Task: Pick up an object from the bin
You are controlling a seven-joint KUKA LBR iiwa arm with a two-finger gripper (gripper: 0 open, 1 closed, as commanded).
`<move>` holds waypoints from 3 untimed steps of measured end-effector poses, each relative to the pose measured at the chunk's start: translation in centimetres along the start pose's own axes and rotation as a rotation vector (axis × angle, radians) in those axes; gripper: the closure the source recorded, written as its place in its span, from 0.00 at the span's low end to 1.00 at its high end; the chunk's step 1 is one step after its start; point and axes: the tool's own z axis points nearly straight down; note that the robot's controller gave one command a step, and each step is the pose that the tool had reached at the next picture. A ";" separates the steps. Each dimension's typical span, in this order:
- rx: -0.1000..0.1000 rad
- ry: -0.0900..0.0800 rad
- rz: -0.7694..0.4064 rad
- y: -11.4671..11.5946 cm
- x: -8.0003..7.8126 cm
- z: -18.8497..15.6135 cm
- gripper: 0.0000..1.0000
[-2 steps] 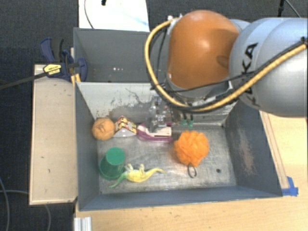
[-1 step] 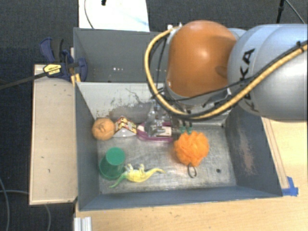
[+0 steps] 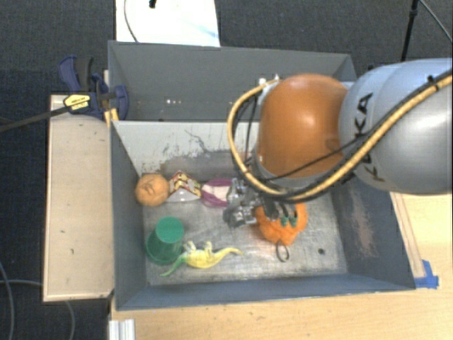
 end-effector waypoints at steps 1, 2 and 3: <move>0.001 0.006 -0.042 -0.3 0.2 6.0 0.00; 0.000 0.001 -0.041 -0.3 0.0 5.8 0.00; 0.002 0.001 0.171 0.1 1.4 14.3 1.00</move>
Offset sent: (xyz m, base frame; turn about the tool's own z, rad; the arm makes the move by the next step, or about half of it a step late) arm 0.0000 0.0000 0.0000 0.0000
